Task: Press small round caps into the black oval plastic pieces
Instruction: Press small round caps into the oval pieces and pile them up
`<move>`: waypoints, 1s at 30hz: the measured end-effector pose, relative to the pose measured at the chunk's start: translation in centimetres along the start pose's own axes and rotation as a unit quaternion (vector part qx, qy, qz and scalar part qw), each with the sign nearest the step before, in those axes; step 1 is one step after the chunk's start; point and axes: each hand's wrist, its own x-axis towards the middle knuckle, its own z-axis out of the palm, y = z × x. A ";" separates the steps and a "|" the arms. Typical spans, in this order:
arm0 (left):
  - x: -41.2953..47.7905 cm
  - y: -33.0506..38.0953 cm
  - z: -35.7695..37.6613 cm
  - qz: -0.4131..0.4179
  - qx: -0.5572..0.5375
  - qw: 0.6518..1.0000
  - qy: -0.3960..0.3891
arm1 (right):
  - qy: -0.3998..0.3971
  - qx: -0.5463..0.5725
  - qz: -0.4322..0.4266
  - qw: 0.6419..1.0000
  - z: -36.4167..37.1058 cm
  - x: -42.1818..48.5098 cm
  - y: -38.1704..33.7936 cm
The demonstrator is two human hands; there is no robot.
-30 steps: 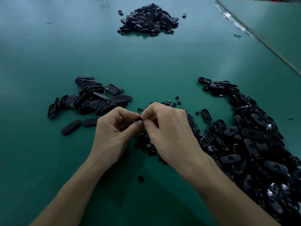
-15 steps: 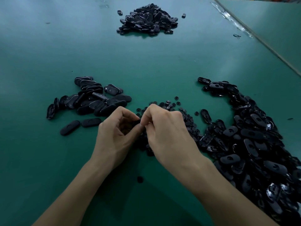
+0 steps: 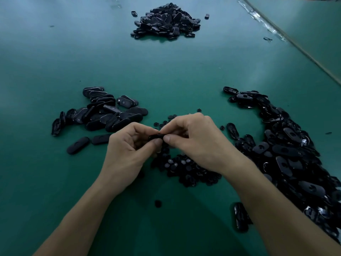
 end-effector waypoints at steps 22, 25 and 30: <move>-0.1 -0.2 0.2 0.004 -0.002 0.999 0.047 | 0.044 0.023 -0.005 0.999 0.7 -0.8 -0.2; -0.2 -0.3 0.4 0.022 0.035 0.998 0.050 | 0.032 0.012 -0.002 0.999 0.5 -0.9 0.1; -0.1 -0.3 -0.2 0.100 0.152 0.977 0.115 | 0.119 -0.104 0.043 0.987 -1.3 -0.6 1.8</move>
